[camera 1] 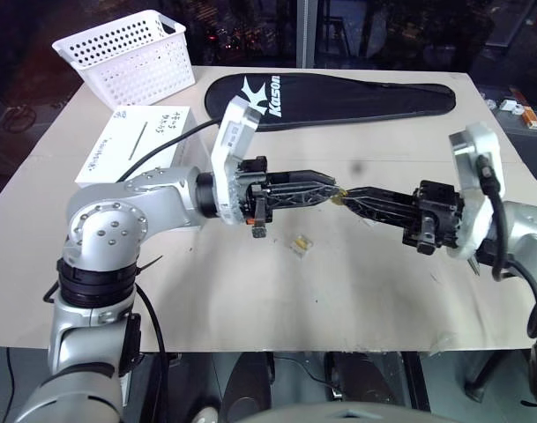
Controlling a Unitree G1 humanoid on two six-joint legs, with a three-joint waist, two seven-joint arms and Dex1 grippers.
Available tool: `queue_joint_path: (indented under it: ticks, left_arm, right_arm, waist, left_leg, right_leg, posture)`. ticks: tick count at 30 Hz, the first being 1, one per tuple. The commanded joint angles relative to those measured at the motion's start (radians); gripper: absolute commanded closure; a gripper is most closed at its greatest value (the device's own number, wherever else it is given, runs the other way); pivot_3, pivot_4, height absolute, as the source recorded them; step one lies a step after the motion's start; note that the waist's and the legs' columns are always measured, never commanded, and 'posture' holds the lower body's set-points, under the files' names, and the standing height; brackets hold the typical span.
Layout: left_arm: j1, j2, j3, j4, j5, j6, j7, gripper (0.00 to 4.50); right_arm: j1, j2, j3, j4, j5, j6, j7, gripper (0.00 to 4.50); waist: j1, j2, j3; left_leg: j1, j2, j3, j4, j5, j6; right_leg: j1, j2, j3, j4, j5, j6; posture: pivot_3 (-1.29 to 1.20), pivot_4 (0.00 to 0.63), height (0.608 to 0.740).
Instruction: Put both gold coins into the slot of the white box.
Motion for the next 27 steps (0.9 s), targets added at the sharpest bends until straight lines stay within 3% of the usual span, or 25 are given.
queue_joint_path:
  ticks: [1, 27]
  left_arm:
    - [-0.008, 0.011, 0.024, -0.008, -0.007, 0.005, -0.036, 3.56]
    - [0.173, 0.069, 0.081, -0.038, 0.072, -0.065, -0.255, 3.56]
  right_arm:
    - [0.002, -0.024, -0.011, -0.015, 0.064, -0.059, -0.016, 4.50]
    - [0.017, -0.089, 0.103, -0.034, 0.141, -0.167, -0.046, 4.50]
  waist:
    - [0.000, 0.000, 0.000]
    - [0.003, 0.000, 0.000]
  left_leg:
    - [0.000, 0.000, 0.000, 0.000, 0.000, 0.000]
    - [0.000, 0.000, 0.000, 0.000, 0.000, 0.000]
  right_leg:
    - [0.000, 0.000, 0.000, 0.000, 0.000, 0.000]
    - [0.000, 0.000, 0.000, -0.001, 0.000, 0.000]
  posture:
    - [0.00, 0.150, 0.740]
    - [0.00, 0.150, 0.740]
